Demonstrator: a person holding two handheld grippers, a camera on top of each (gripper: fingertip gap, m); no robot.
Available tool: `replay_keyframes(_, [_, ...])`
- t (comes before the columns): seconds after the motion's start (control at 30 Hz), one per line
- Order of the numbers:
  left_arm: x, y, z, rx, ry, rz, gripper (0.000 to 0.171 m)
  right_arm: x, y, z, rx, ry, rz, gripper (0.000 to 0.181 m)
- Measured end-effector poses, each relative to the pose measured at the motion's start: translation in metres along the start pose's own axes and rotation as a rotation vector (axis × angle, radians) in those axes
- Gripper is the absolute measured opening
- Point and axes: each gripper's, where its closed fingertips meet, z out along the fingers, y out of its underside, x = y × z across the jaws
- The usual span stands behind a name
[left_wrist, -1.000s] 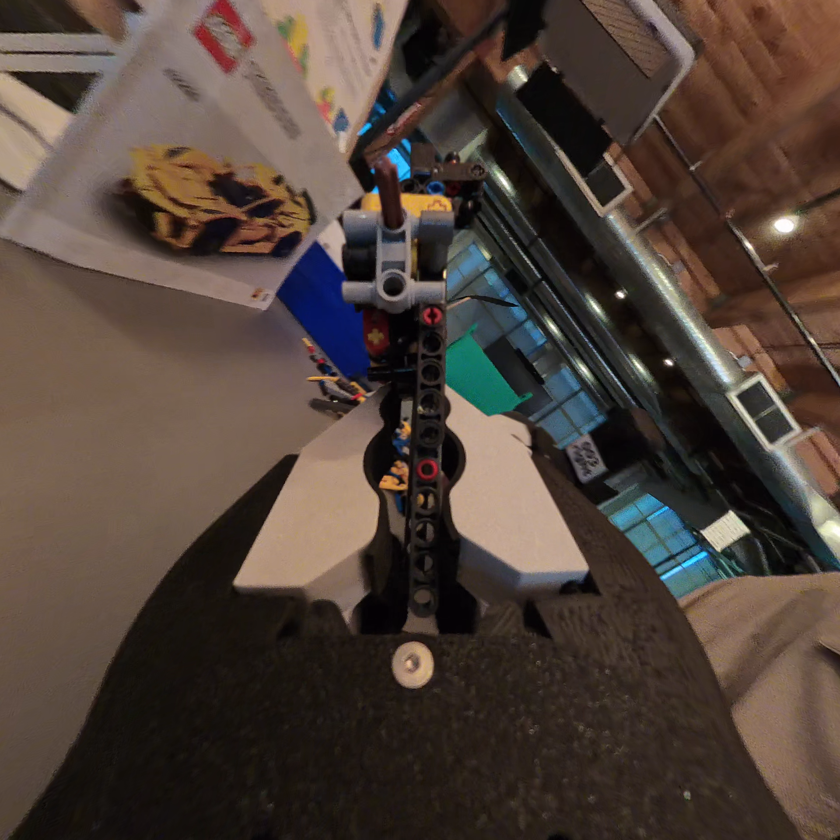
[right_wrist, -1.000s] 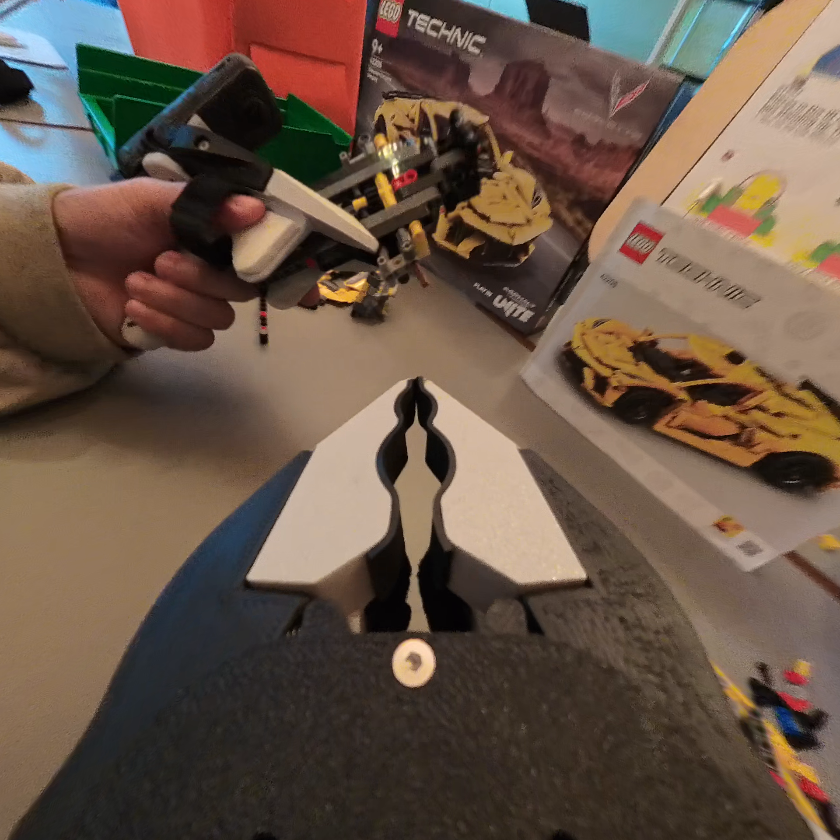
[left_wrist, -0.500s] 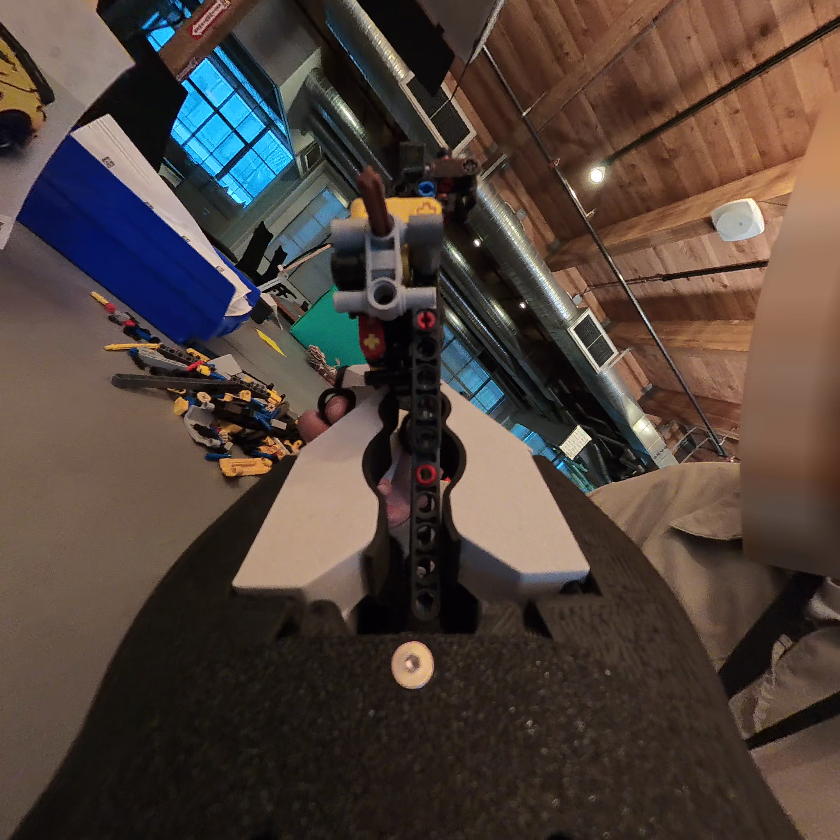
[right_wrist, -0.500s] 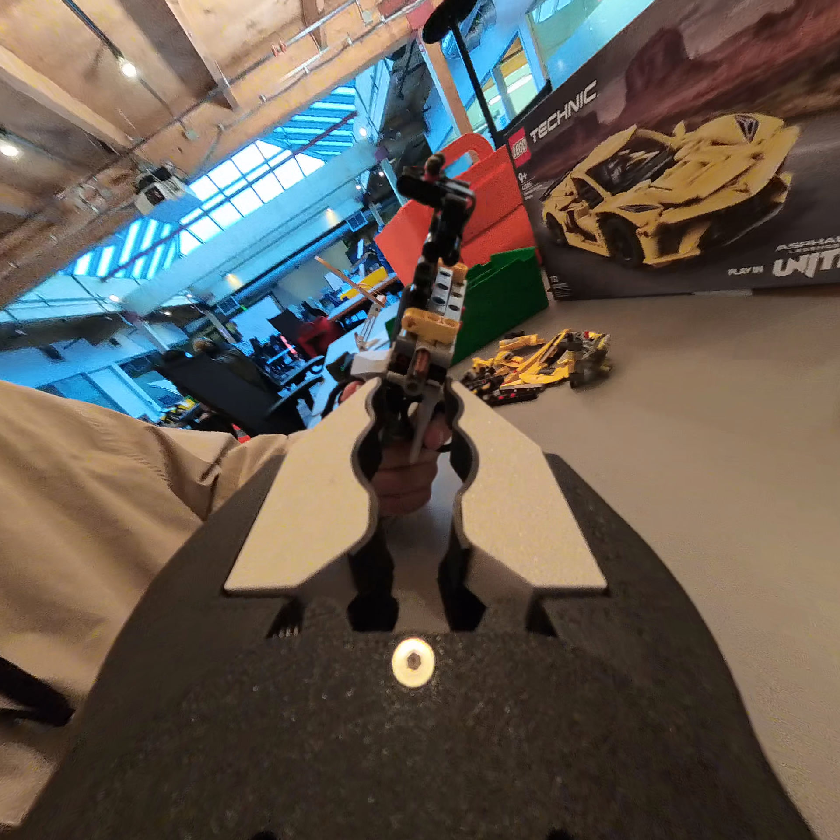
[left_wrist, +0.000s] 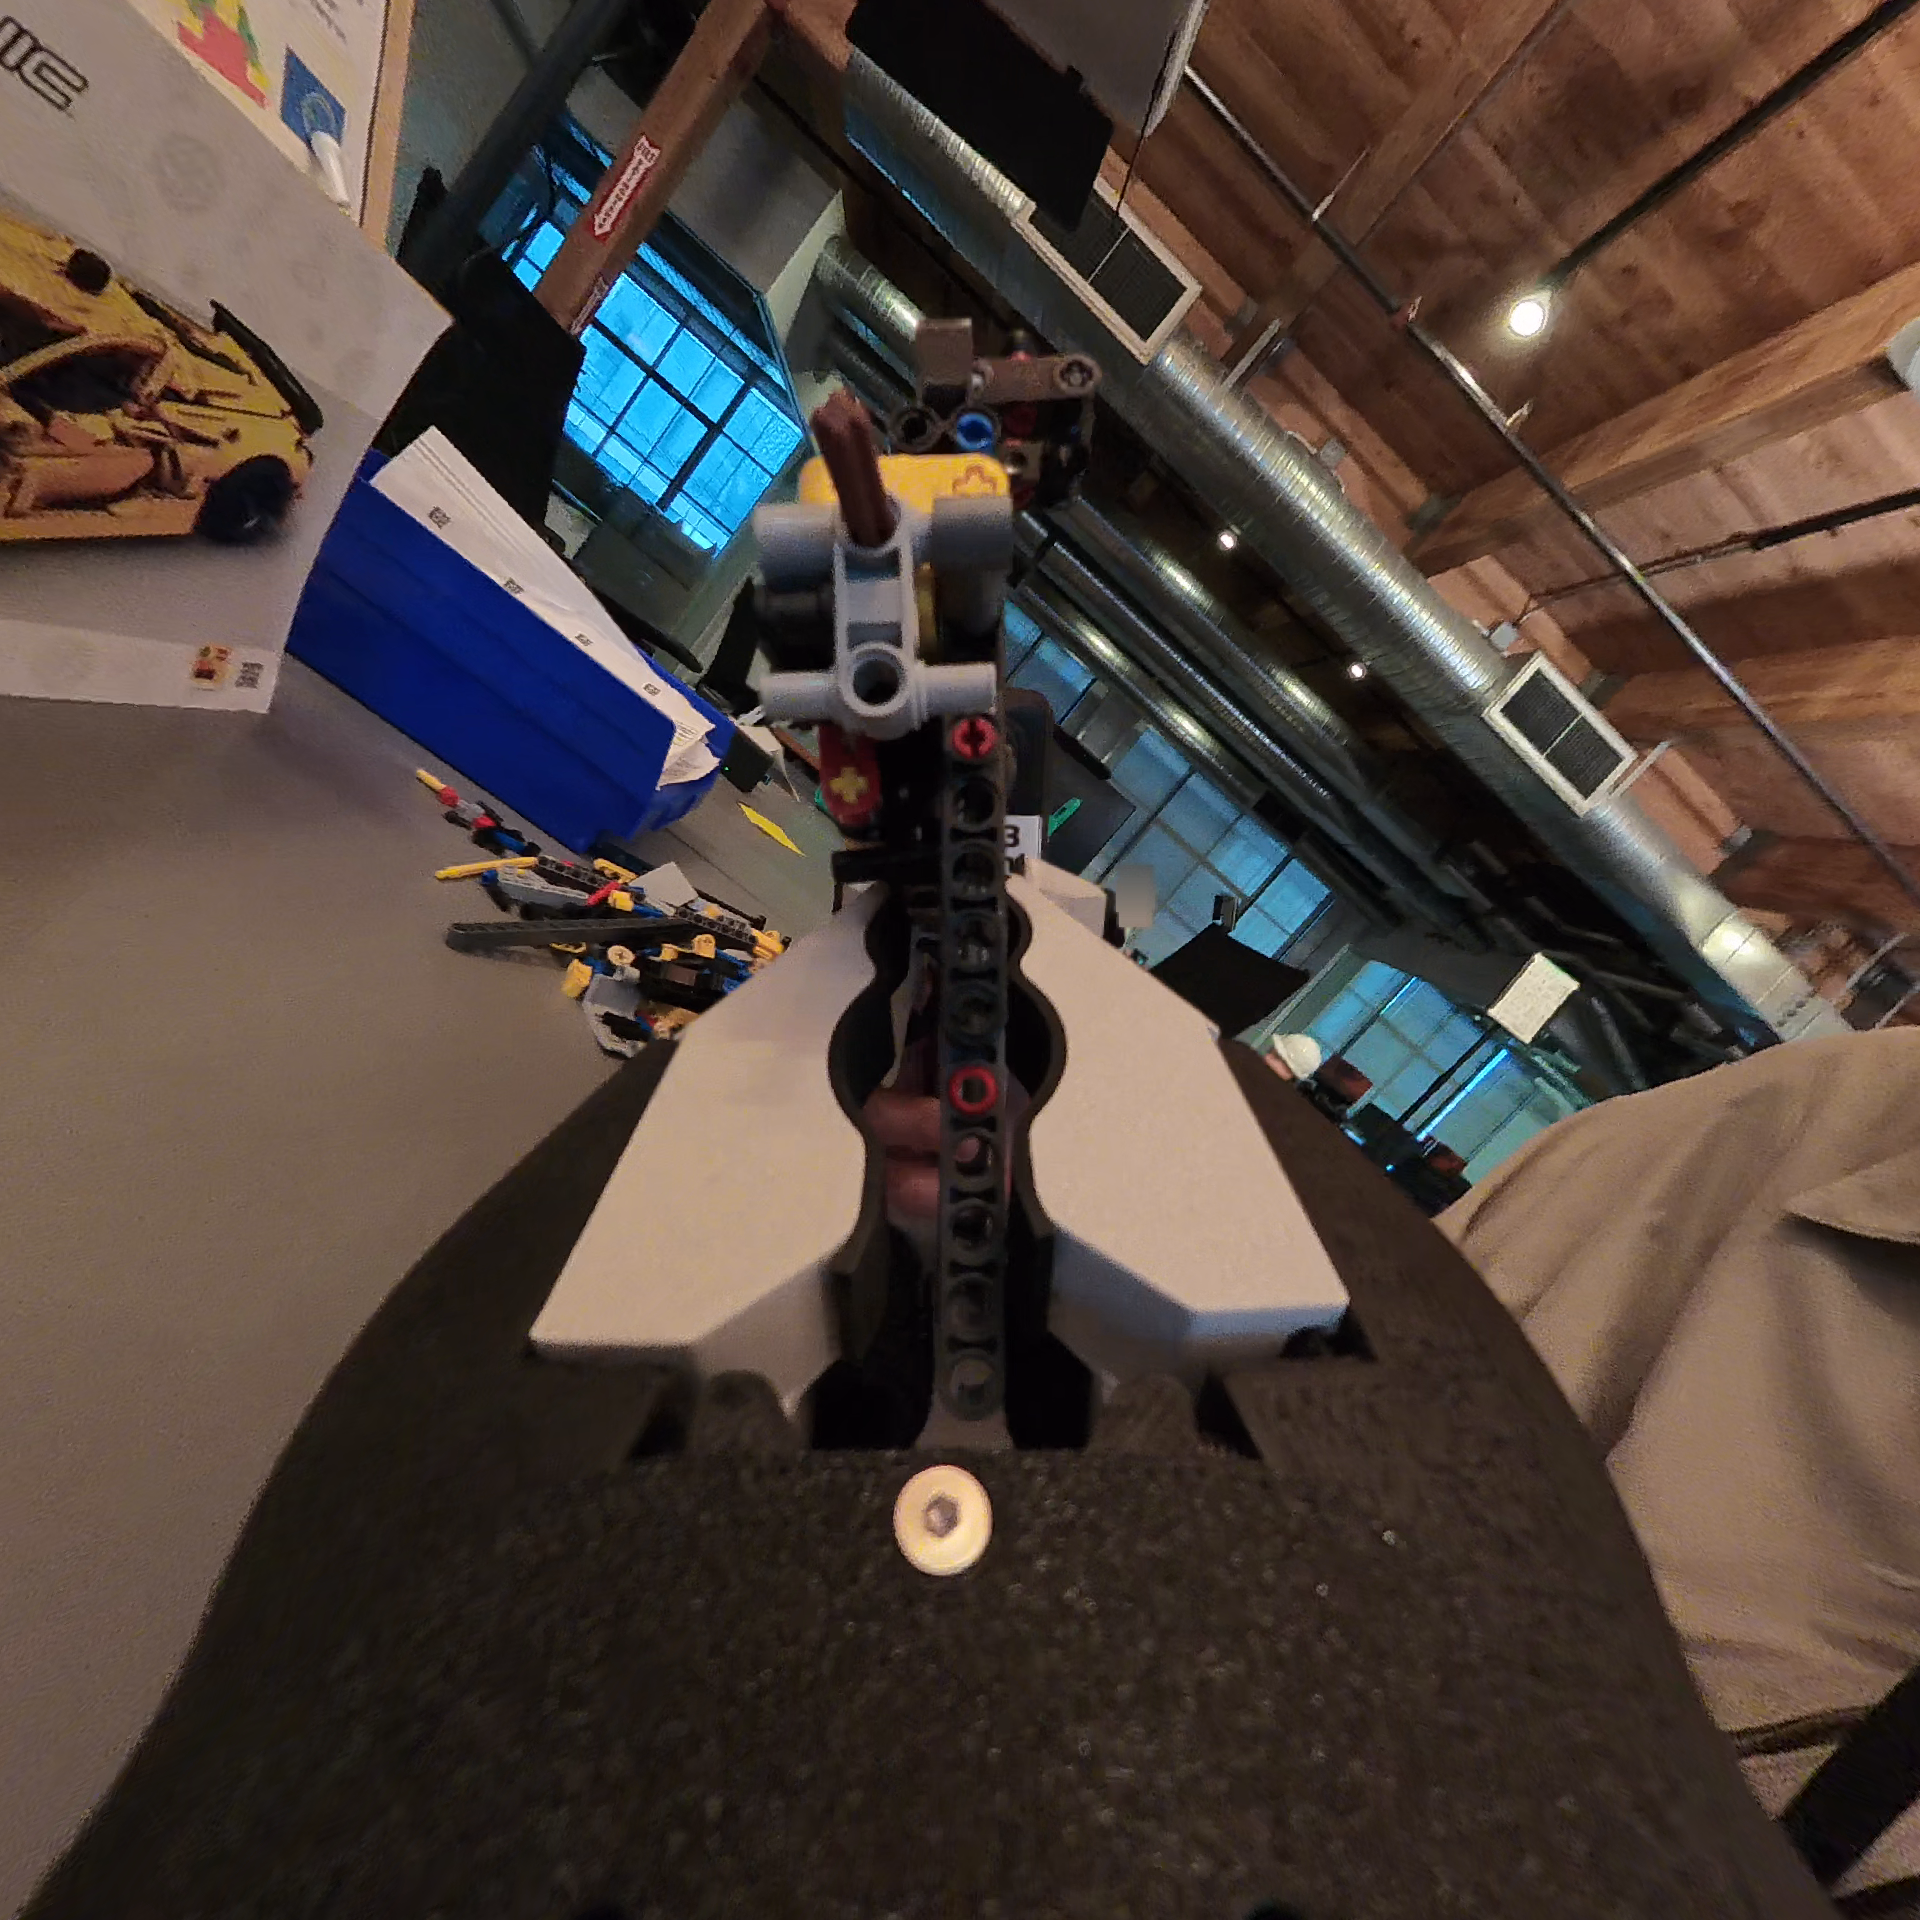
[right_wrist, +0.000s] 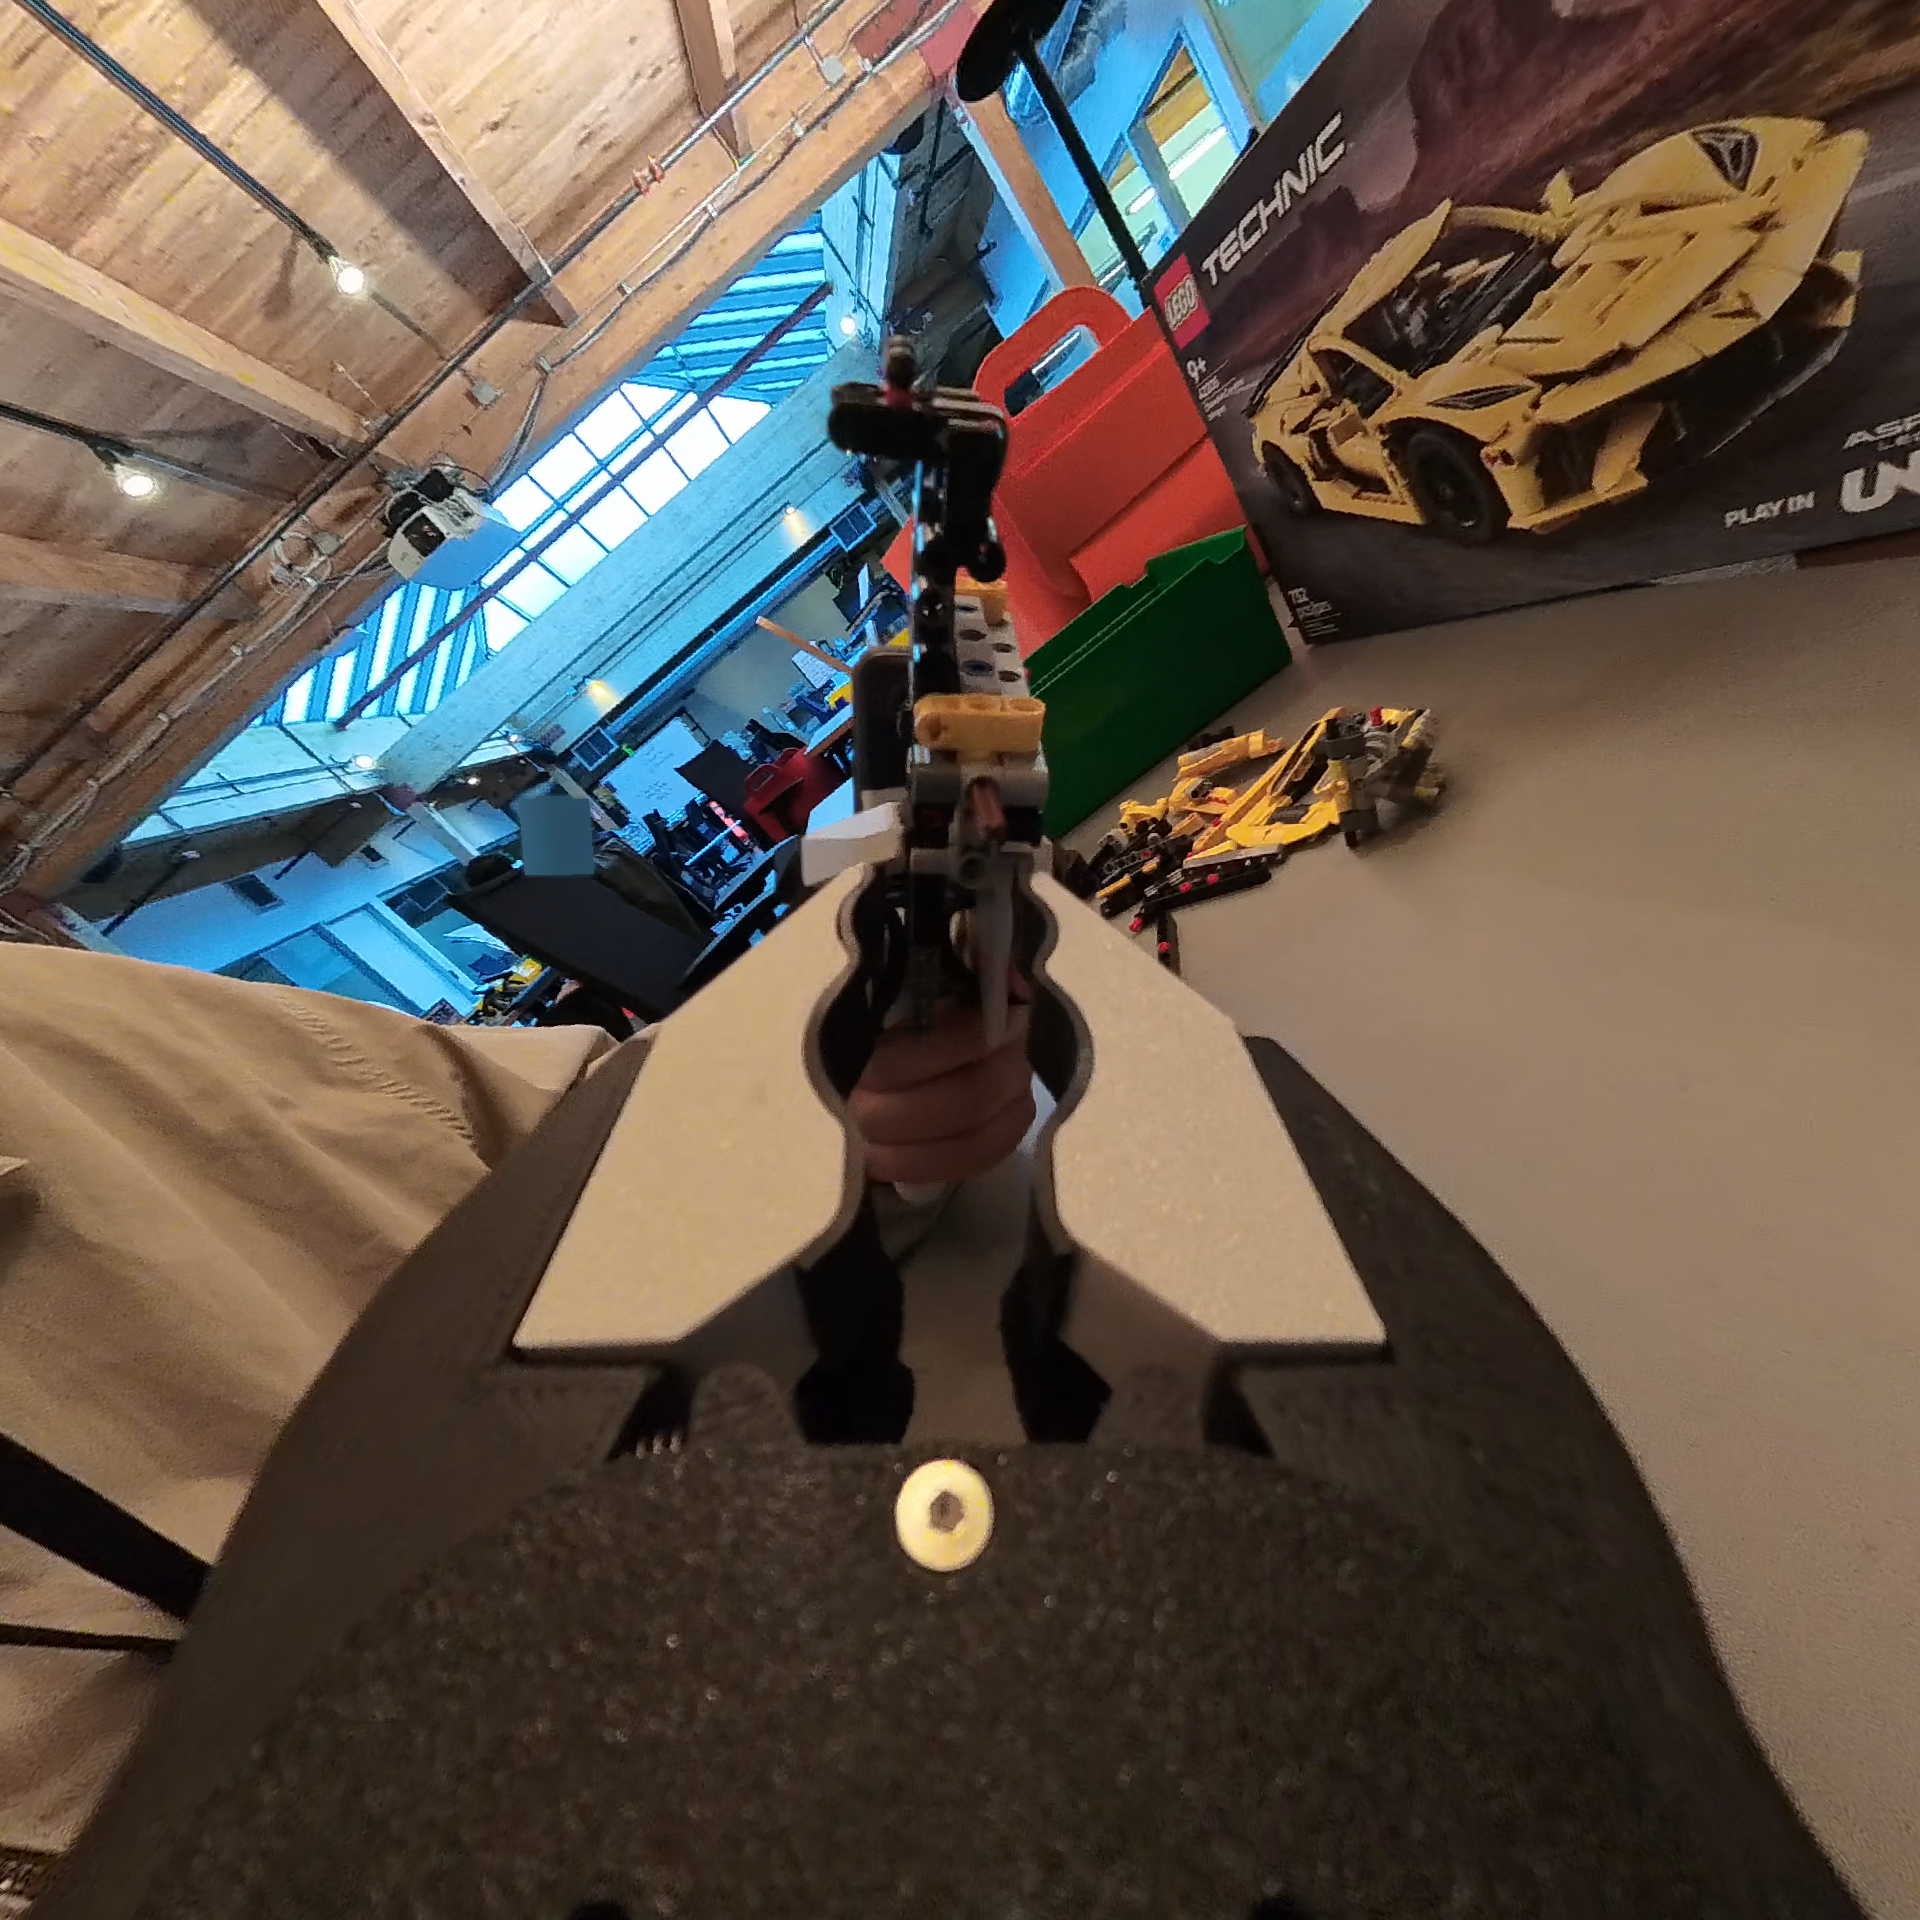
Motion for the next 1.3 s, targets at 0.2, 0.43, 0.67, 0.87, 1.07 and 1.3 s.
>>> replay_keyframes(0.2, [0.003, 0.004, 0.003, -0.017, -0.033, 0.096, 0.015, 0.001, 0.000, -0.001, -0.003, 0.027, -0.047, 0.020])
replay_keyframes(0.43, [0.009, 0.008, 0.006, -0.069, -0.107, 0.324, 0.014, -0.004, 0.001, -0.003, -0.013, -0.028, -0.061, 0.015])
replay_keyframes(0.67, [0.017, 0.015, 0.008, -0.098, -0.042, 0.232, 0.014, -0.011, -0.001, -0.006, 0.002, -0.058, -0.152, 0.014])
replay_keyframes(0.87, [0.016, 0.018, 0.009, -0.116, -0.040, 0.163, 0.013, -0.011, 0.001, -0.007, -0.015, -0.045, -0.176, 0.013])
replay_keyframes(1.07, [0.011, 0.019, 0.009, -0.121, -0.048, 0.116, 0.013, -0.007, 0.003, -0.007, -0.036, -0.016, -0.201, 0.011])
replay_keyframes(1.3, [0.008, 0.016, 0.007, -0.094, -0.003, -0.003, 0.014, -0.011, 0.002, -0.004, -0.027, -0.051, -0.181, 0.000])
